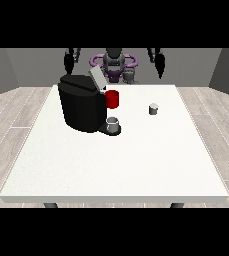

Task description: Insert the coffee pod into the coffee machine and close the lid

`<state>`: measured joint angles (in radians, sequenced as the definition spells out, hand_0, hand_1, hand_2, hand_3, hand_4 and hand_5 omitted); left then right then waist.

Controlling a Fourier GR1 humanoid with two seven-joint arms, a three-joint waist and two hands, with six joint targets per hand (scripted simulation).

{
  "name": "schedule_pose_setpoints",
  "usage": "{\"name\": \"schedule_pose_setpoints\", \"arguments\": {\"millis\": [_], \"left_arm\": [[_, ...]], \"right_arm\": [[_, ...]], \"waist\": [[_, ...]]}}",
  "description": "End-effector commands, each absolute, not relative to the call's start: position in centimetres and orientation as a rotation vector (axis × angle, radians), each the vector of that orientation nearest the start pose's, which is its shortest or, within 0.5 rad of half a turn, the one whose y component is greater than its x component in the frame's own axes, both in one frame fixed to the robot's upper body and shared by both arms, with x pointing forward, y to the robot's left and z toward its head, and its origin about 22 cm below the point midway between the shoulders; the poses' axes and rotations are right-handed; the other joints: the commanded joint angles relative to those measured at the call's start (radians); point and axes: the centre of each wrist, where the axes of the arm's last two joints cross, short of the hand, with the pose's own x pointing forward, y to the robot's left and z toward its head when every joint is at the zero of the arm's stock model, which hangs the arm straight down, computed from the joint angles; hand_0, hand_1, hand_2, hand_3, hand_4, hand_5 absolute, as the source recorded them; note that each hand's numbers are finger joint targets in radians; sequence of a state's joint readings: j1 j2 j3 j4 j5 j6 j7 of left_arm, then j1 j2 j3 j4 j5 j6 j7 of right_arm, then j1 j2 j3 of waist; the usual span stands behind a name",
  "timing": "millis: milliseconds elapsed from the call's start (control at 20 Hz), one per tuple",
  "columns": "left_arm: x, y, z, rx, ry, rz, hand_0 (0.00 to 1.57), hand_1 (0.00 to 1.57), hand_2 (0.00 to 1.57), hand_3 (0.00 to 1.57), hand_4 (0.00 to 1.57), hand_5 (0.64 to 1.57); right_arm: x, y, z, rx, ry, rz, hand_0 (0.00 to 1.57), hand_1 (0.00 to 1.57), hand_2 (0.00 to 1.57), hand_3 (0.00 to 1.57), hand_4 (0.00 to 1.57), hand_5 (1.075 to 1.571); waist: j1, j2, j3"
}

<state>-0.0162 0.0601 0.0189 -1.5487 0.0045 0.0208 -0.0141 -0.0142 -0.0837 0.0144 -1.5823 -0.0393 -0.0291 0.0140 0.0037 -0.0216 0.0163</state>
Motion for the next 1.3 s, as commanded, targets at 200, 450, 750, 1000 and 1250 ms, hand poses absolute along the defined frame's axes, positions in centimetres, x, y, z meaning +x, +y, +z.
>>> {"name": "schedule_pose_setpoints", "arguments": {"millis": [200, 450, 750, 1000, 1250], "left_arm": [[25.0, 28.3, 1.2, 0.145, -1.611, -0.309, 0.0, 0.0, 0.0, 0.0, 0.0, 1.571], [24.8, 29.5, 2.4, 0.128, -1.667, -0.545, 0.0, 0.0, 0.0, 0.0, 0.0, 1.571], [27.5, 32.8, 3.1, 0.292, -1.585, -0.634, 0.0, 0.0, 0.0, 0.0, 0.0, 1.571], [31.5, 34.4, 7.5, 0.361, -1.521, -0.666, 0.0, 0.0, 0.0, 0.0, 0.0, 1.571], [31.8, 37.8, 6.2, 0.481, -1.483, -0.742, 0.0, 0.0, 0.0, 0.0, 0.0, 1.571]], "right_arm": [[24.3, -22.8, 0.3, -0.047, -1.538, 0.039, 0.0, 0.0, 0.0, 0.0, 0.0, 1.571], [24.9, -26.6, 0.1, -0.305, -1.585, 0.047, 0.0, 0.0, 0.0, 0.0, 0.0, 1.571], [25.7, -24.0, 0.9, -0.283, -1.638, 0.099, 0.0, 0.0, 0.0, 0.0, 0.0, 1.571], [27.8, -21.7, 3.3, -0.212, -1.661, 0.113, 0.0, 0.0, 0.0, 0.0, 0.0, 1.571], [27.1, -19.5, 2.4, -0.203, -1.735, 0.119, 0.0, 0.0, 0.0, 0.0, 0.0, 1.571]], "waist": [[-0.015, 0.001, -0.0165], [-0.005, 0.021, -0.0163], [-0.076, 0.096, -0.0164], [-0.119, 0.134, -0.0164], [-0.164, 0.26, -0.0169]]}}
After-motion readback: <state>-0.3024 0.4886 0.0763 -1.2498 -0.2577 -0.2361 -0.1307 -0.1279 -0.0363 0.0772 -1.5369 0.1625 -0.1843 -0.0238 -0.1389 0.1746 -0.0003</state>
